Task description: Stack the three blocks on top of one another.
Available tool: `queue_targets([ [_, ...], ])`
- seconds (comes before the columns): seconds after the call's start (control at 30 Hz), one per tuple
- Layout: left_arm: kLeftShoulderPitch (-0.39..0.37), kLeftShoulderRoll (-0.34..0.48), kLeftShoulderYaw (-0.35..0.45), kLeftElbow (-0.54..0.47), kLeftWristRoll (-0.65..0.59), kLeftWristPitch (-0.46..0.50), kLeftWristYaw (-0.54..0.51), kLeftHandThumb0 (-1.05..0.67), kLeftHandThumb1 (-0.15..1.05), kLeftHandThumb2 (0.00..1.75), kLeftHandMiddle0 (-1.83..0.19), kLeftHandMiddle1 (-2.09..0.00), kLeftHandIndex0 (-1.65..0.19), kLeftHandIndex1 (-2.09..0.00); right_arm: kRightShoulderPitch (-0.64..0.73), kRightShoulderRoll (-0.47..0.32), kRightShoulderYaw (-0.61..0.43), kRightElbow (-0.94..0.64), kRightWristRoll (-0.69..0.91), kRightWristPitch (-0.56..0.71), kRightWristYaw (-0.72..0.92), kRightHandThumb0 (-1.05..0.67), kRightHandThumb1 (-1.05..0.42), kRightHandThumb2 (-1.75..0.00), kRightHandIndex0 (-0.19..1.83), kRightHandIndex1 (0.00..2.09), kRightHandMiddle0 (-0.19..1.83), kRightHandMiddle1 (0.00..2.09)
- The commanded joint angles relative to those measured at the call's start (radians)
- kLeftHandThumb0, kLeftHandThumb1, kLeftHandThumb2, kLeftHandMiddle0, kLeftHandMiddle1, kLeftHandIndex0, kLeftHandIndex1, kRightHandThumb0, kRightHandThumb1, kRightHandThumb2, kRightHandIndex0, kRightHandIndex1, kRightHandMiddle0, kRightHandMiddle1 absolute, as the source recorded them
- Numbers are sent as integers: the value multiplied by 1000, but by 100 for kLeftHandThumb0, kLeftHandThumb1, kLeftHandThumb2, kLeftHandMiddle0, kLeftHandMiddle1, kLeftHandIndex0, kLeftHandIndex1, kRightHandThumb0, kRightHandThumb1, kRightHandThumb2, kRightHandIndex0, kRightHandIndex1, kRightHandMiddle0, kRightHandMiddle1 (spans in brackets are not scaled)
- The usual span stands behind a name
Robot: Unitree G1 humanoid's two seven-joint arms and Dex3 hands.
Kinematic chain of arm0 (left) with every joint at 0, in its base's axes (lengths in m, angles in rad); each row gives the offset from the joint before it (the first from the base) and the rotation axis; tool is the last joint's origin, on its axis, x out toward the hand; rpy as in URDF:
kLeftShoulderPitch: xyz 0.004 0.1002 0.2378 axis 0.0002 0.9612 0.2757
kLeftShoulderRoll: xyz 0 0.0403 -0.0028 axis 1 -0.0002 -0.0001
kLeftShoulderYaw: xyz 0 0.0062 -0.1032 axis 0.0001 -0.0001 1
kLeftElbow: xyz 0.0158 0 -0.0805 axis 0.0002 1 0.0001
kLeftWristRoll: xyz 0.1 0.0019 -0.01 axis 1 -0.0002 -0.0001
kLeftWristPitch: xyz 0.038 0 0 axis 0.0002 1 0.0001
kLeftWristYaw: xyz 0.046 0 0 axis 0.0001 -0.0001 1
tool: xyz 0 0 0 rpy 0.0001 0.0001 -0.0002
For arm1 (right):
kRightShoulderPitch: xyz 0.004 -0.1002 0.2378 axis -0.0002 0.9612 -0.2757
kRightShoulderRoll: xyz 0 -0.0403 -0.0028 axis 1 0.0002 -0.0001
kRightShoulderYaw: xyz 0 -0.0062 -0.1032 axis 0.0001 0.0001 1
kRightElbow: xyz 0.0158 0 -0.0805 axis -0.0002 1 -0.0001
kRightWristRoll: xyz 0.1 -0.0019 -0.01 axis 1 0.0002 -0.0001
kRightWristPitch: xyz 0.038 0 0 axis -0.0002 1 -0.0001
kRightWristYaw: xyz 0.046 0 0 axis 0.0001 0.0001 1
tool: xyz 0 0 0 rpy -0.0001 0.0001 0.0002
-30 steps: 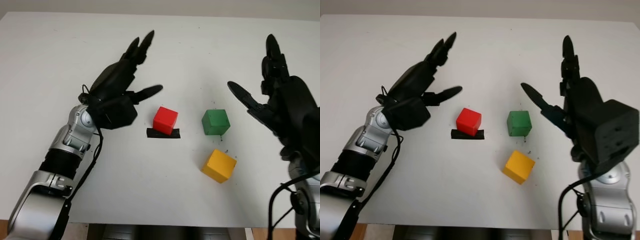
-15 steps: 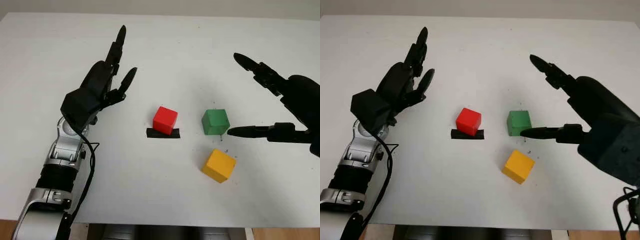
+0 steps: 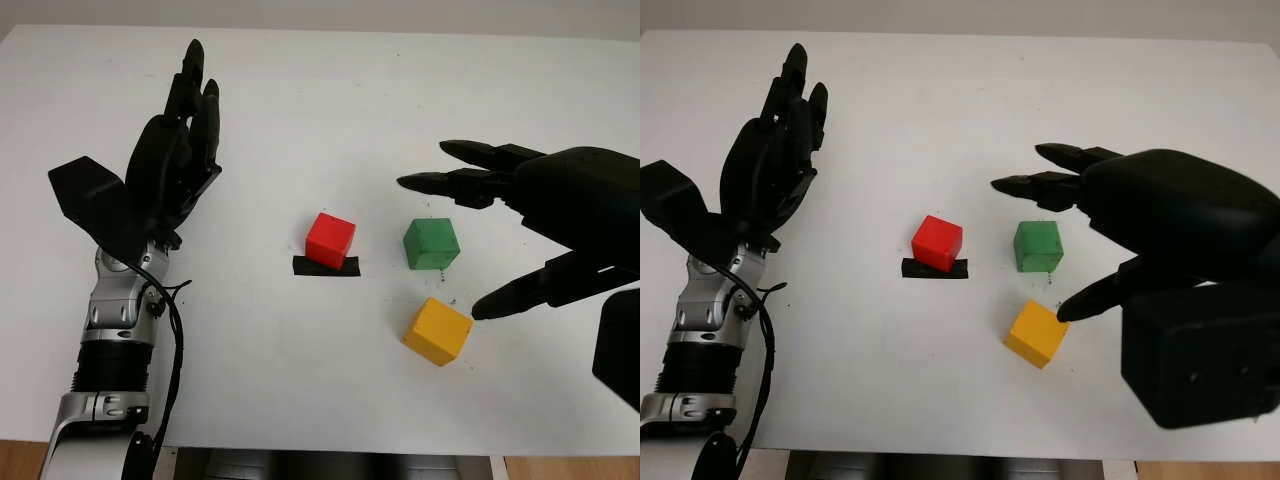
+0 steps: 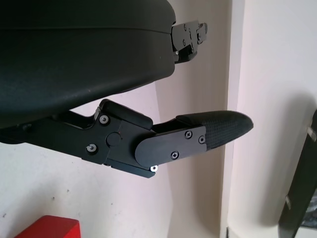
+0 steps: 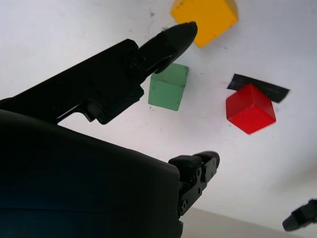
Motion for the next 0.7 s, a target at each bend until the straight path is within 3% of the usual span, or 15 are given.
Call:
queue_targets([
  [0.0,21,-6,17,-24,-12,24,9,-78,105,65,16,-6,17,-2,-22,-36,14,5,-7,-22,29,-55,-71,-4,13,10,43,11],
  [0.47,15,-20,32,-33,-13,69,18,-78,105,66,12,-6,15,-5,-73,-74,158,16,-75,-183,167,-58,-73,-6,12,5,42,6],
  [0.67,27,-14,31,-48,-14,85,9,-79,105,63,13,-5,17,-4,59,4,118,2,-136,-288,71,-59,-72,-5,12,5,47,8],
])
